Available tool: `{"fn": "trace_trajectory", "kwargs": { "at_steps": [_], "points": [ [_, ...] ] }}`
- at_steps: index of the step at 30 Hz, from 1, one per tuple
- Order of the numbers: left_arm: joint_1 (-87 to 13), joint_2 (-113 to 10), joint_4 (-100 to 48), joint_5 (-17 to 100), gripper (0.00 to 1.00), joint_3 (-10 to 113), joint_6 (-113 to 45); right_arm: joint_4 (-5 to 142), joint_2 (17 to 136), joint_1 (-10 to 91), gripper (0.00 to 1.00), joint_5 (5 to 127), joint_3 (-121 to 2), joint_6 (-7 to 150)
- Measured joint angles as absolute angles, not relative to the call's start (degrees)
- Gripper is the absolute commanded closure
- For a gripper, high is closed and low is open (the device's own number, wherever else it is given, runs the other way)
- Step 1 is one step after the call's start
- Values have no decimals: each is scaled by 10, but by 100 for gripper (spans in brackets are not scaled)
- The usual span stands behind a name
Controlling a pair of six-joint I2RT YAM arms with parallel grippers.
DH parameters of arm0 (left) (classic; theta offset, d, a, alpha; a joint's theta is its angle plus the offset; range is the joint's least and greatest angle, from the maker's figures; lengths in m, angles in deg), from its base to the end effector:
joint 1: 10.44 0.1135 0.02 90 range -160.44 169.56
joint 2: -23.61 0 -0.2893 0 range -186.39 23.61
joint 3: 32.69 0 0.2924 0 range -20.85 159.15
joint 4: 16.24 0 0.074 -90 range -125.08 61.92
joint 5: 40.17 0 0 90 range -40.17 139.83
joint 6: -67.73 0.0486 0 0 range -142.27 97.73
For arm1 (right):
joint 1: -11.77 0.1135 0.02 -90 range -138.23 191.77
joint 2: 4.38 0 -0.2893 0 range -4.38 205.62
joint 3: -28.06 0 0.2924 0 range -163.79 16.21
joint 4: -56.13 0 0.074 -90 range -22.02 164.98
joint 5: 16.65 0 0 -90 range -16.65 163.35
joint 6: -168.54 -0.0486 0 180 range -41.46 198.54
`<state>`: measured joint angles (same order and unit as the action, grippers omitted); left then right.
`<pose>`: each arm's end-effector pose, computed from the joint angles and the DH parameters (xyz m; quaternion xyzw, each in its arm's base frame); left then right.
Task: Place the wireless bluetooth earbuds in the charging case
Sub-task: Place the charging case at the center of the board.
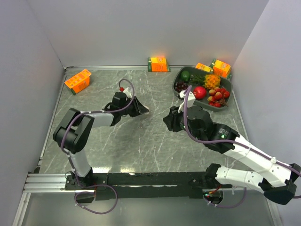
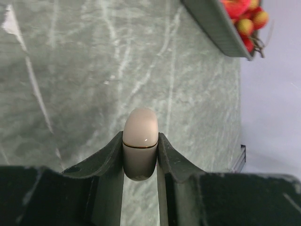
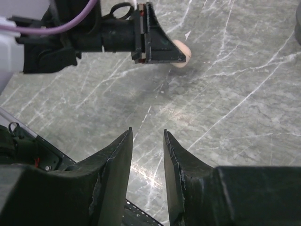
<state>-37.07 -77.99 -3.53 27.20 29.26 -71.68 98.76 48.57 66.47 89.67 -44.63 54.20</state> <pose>0.3575 -0.2002 0.1565 -0.0645 0.8396 -0.4476 0.3010 0.1452 0.1815 0.3962 -0.1403 0.8167 0.2569 0.4973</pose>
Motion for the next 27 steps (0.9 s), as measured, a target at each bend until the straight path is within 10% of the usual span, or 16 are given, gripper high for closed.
{"fn": "trace_trajectory", "kwargs": {
  "at_steps": [12,15,19,27],
  "points": [
    [-366,-861,-119,287,58,342,-712,988,466,657,58,891,-432,555],
    [-367,-861,-129,288,24,348,-712,988,459,655,58,892,-432,555],
    [-368,-857,-132,285,4,368,-702,981,444,654,58,896,-418,554],
    [-363,-818,-204,314,4,364,-674,980,435,654,58,903,-415,554]
  ]
}}
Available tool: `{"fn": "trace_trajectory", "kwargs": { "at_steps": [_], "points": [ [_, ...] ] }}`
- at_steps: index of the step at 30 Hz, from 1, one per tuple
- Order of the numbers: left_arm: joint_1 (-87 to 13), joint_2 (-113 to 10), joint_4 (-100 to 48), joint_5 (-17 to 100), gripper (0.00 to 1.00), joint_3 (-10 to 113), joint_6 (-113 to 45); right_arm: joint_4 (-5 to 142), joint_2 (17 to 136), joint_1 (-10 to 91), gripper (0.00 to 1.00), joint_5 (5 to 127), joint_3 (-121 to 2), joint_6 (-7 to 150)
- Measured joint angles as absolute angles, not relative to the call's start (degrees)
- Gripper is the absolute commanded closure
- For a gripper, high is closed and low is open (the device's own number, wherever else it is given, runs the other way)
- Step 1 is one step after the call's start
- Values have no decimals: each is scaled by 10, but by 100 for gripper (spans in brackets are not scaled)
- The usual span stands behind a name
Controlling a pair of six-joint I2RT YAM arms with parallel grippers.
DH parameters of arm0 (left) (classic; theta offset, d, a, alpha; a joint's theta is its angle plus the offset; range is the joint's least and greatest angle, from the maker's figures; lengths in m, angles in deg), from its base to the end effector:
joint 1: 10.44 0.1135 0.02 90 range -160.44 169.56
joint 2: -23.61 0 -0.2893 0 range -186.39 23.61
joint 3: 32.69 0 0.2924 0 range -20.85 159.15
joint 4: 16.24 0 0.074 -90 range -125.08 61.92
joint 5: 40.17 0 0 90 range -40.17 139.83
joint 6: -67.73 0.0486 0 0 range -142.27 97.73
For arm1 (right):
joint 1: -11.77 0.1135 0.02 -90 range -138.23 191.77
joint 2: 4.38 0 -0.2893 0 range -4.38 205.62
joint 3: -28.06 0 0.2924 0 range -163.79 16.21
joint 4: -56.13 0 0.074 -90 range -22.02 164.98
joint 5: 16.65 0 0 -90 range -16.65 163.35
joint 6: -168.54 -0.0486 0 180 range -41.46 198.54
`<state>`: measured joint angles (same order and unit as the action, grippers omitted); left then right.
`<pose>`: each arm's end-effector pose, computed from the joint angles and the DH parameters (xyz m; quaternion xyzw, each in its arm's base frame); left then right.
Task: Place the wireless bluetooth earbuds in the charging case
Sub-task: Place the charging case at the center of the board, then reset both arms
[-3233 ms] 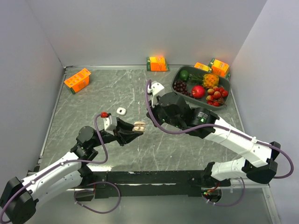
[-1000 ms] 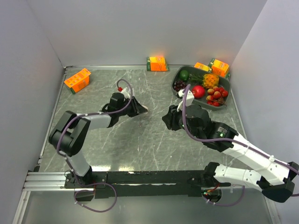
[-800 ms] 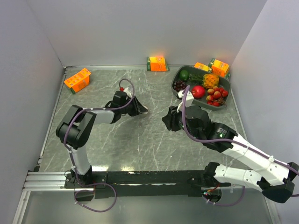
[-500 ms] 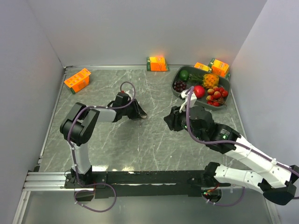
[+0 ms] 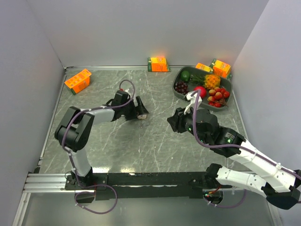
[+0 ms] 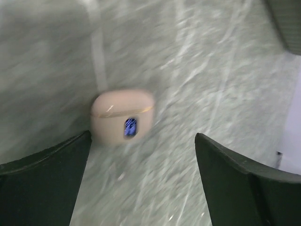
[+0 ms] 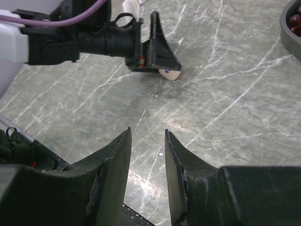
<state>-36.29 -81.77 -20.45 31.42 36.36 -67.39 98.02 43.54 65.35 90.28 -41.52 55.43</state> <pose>0.3745 -0.1985 0.1411 -0.0841 0.8951 -0.3580 0.2519 0.1366 0.1613 0.3945 -0.1320 0.8050 0.2563 0.5186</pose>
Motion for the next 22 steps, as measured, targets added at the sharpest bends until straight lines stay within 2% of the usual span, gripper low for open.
{"fn": "trace_trajectory", "kwargs": {
  "at_steps": [5,10,16,22],
  "points": [
    [-345,-720,-324,358,4,335,-640,980,433,654,57,905,-415,554],
    [-344,-567,-419,415,4,330,-608,980,433,654,56,906,-415,556],
    [-388,-400,-466,575,4,324,-626,979,438,654,55,907,-414,566],
    [-388,-372,-478,637,4,243,-689,986,477,654,53,909,-414,574]
  ]
}}
